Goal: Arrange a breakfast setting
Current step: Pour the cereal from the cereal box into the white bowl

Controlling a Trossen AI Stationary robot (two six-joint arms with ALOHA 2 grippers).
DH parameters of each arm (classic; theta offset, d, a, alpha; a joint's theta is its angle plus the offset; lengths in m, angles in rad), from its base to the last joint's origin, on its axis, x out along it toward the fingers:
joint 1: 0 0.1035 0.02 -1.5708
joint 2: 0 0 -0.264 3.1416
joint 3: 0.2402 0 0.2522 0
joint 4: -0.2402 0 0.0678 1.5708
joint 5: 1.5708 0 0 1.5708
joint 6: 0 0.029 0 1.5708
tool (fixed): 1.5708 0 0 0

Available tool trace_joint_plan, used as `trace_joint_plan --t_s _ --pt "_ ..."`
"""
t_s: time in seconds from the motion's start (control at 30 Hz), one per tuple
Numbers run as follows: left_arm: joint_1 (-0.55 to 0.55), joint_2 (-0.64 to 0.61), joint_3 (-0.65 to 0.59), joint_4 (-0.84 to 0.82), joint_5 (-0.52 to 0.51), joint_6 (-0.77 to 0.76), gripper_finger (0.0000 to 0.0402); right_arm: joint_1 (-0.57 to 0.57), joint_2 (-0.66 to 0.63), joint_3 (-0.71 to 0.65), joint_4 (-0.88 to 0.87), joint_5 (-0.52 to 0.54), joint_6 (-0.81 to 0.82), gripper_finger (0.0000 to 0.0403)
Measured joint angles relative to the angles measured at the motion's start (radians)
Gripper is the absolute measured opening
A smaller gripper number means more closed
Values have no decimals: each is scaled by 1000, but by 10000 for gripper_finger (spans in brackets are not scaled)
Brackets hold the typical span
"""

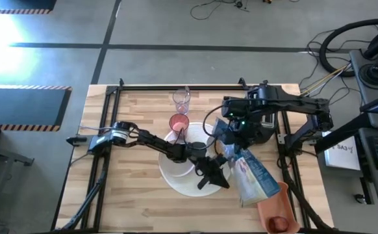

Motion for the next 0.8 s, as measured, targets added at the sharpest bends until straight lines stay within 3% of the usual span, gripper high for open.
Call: trace_joint_plan --t_s 0.13,0.27,0.4,0.8 --pt "0 4 -78 -53 -37 45 0 6 -25 2 3 13 -8 14" --pt "0 4 -148 -46 -197 66 0 6 -45 2 3 48 -15 13" --pt "2 4 -169 4 -271 57 0 6 -60 2 1 63 -24 13" --pt "-2 3 -143 53 -297 38 0 6 -66 84 -5 79 -49 13"
